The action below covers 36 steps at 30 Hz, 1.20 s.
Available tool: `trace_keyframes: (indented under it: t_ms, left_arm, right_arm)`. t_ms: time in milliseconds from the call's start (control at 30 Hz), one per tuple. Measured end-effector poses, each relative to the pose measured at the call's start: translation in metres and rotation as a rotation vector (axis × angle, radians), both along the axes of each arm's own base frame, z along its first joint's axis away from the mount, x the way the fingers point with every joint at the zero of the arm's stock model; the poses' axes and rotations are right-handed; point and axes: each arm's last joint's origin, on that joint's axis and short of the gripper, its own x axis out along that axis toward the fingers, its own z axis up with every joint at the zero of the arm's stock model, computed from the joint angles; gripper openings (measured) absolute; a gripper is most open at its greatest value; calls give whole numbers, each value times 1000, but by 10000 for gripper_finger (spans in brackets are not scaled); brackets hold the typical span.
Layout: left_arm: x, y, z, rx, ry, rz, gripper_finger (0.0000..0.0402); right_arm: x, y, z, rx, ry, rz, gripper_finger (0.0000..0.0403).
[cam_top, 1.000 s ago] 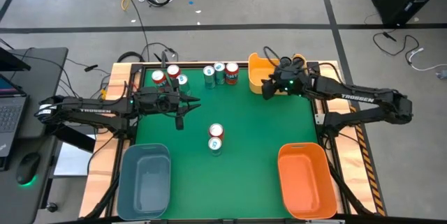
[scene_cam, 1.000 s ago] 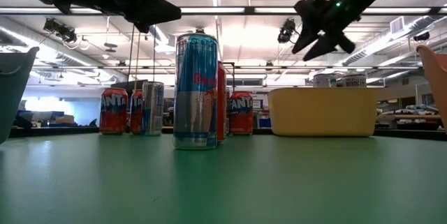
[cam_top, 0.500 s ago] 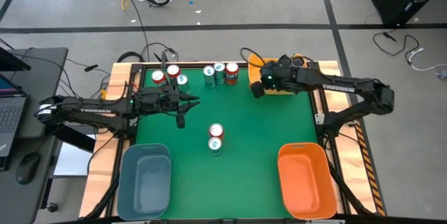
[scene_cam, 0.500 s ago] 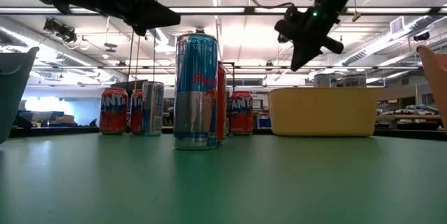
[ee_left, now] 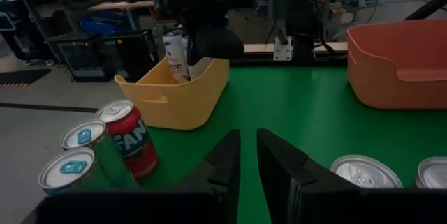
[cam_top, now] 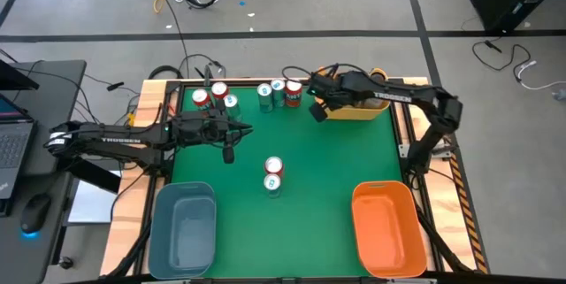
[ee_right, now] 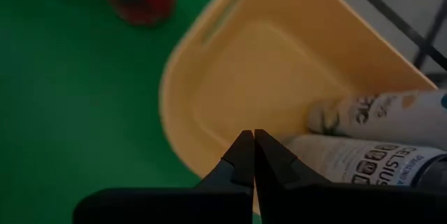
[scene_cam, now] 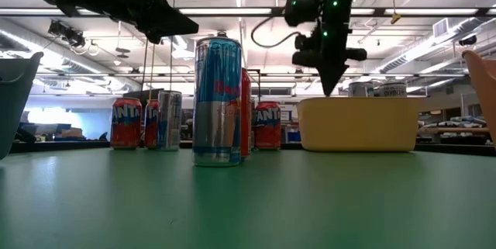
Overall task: Sort soda cans
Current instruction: Put the white-blue soda can into the yellow bin
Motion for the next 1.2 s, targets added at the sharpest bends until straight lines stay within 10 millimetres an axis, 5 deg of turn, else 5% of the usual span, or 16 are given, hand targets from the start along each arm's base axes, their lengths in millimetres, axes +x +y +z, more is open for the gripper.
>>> trace_keyframes:
  t_ms: [233, 1200]
  left_arm:
    - [0, 0, -1, -1, 8, 1, 50]
    - [-1, 0, -3, -6, 34, 1, 50]
  right_arm:
    - [-7, -10, -15, 61, 130, -34, 0]
    - [-25, -7, -12, 52, 316, -69, 0]
